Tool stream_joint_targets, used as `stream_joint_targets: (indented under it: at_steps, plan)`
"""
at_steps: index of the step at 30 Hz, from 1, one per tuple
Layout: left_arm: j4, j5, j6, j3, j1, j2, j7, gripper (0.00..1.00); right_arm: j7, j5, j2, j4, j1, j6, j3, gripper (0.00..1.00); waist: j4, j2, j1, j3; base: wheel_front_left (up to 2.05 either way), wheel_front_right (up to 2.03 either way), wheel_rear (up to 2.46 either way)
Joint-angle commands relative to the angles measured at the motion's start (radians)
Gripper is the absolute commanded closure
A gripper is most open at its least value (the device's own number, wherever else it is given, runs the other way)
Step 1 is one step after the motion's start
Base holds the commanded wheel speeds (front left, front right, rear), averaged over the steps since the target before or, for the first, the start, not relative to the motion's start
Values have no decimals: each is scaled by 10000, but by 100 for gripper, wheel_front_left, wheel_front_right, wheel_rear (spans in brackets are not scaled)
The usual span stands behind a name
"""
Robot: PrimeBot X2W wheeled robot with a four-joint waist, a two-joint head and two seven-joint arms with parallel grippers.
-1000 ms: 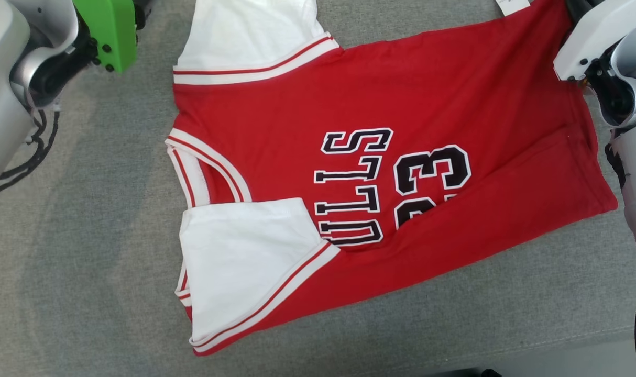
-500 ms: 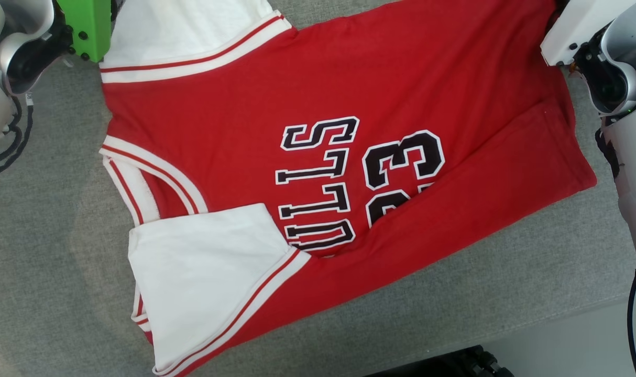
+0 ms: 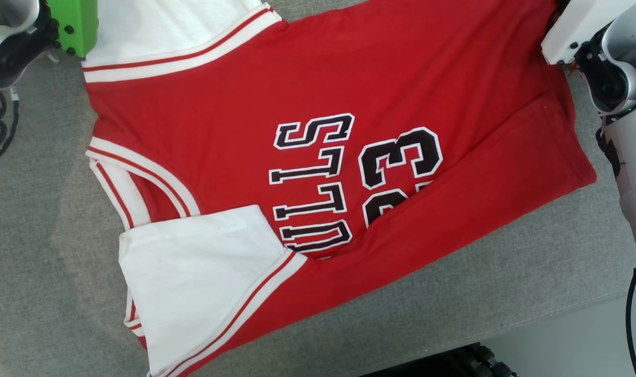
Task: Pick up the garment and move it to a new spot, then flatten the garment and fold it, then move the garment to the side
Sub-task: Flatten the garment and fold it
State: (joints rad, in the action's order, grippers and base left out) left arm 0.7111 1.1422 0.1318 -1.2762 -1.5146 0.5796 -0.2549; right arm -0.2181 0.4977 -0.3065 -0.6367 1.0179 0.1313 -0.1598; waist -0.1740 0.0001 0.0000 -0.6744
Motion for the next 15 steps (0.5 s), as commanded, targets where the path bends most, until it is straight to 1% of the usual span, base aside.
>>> stream_joint_targets:
  at_steps: [1,5,10,15]
  plan:
    - [-58,-72,-23,-18,-191,138,274,100,117,68,-78,-23,176,-11,-5,100,68,-1,0,51,0,0,0]
    - [-147,-101,-23,-13,-374,145,1056,100,347,112,-123,-54,232,-11,80,100,242,-1,0,185,0,0,0]
    - [-137,-150,-23,71,-668,39,2409,100,761,257,-321,-10,346,-11,350,100,573,-1,0,438,0,0,0]
    - [-323,-116,-23,35,-584,-76,3147,100,811,334,-600,9,-13,-11,385,100,987,-1,0,800,0,0,0]
